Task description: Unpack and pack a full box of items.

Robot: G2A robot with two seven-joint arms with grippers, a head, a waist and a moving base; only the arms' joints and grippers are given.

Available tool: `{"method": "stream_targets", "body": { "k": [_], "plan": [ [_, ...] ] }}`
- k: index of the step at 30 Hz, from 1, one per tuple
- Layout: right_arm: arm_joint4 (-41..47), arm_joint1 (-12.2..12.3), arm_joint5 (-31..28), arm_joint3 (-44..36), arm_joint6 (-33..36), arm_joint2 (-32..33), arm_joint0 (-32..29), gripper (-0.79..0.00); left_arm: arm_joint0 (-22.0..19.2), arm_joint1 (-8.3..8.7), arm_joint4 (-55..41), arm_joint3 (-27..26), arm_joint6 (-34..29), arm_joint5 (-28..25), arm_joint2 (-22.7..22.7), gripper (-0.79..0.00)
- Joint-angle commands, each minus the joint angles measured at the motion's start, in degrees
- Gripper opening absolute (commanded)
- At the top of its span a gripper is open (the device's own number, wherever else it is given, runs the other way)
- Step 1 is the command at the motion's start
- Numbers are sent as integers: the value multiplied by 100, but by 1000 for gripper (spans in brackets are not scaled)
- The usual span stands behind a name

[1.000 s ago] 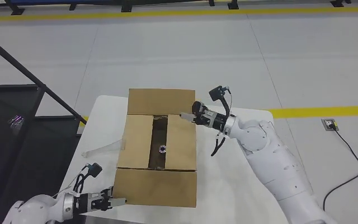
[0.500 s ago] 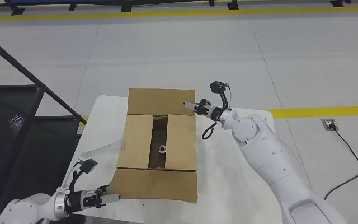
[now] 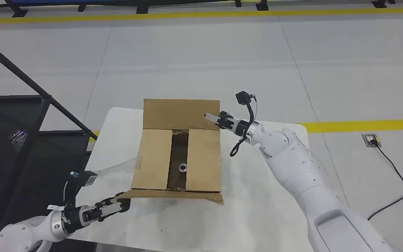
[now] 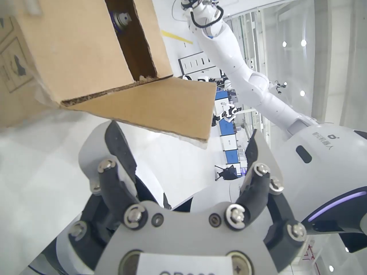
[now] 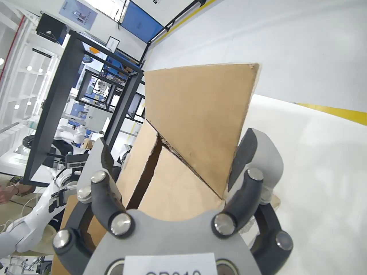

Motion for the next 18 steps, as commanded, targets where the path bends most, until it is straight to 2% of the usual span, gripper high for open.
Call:
{"method": "stream_targets", "body": {
  "k": [1,7,13,16,18],
  "plan": [
    [151,0,-238,93,100,57,22,0,-22,-14,-35,-40,127,40,22,0],
    [601,39,-890,234,591,242,56,0,-84,-52,63,-157,620,254,45,0],
    [1153,113,-1410,167,1332,428,19,0,-157,-91,689,-408,1297,452,104,0],
    [1475,149,-1556,20,1846,487,-24,0,-184,-113,1142,-554,1659,557,164,0],
    [1547,177,-1415,-267,1988,410,-87,0,-227,-131,1407,-629,1880,647,234,0]
  ]
}}
